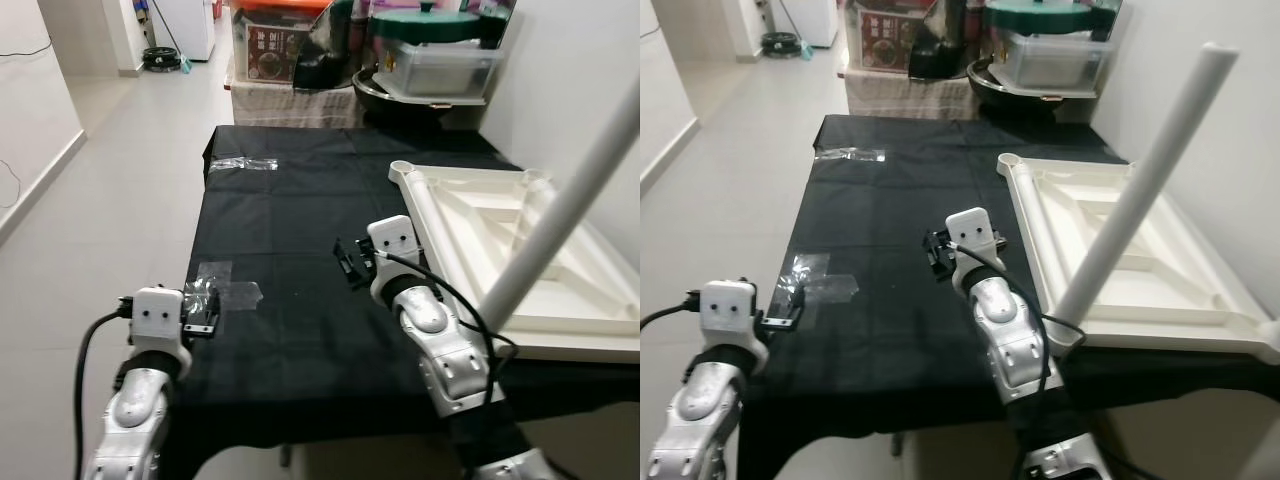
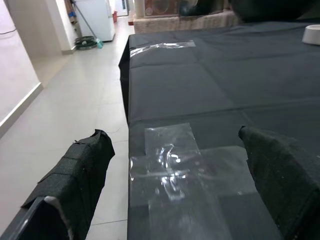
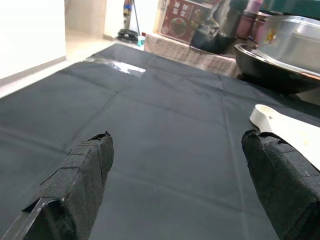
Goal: Building children table
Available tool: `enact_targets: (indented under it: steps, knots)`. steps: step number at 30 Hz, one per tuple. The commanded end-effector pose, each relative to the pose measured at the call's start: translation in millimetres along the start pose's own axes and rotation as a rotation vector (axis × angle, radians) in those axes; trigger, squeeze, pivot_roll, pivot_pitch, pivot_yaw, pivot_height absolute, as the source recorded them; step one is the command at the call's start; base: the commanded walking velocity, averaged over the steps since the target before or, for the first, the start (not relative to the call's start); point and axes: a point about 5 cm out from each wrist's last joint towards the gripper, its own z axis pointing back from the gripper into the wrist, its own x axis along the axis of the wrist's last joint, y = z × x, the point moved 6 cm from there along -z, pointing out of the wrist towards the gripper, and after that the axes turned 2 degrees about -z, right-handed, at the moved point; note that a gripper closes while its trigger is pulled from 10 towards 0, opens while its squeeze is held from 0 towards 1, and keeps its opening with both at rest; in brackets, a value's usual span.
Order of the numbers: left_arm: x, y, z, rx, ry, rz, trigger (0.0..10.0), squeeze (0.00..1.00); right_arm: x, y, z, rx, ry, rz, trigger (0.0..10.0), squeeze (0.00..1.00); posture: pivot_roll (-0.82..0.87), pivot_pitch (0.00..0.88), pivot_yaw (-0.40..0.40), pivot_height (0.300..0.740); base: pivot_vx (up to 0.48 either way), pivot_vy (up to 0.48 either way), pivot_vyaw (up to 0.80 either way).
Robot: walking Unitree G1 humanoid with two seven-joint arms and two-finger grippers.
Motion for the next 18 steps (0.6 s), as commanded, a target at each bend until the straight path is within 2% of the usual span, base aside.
enact_targets:
  steps: [1,10,18]
  knots:
    - [0.0,-6.4,-0.9,-0.022,-0.006,-0.004,10.0,0.0,-4.0,-7.5,1.1,-0.02,0.006,0.017,10.0,0.0,0.02,0.0,-0.083,0.74,0.307,0.0,0.0]
    - [1.7,-11.2,-3.4,-0.04,-0.013,-0.003,10.0,0.0,-10.4,-21.6,-1.9,-0.078,0.033,0.009,10.0,0.0,0.02,0.0,-0.082,0.74,0.292,0.0,0.0]
    - [-0.4,-10.0,-0.7,-0.039,-0.007,-0.005,10.0,0.0,-10.2,-23.3,-5.8,-0.085,0.038,0.012,10.0,0.0,0.03,0.0,-0.088,0.74,0.291,0.0,0.0]
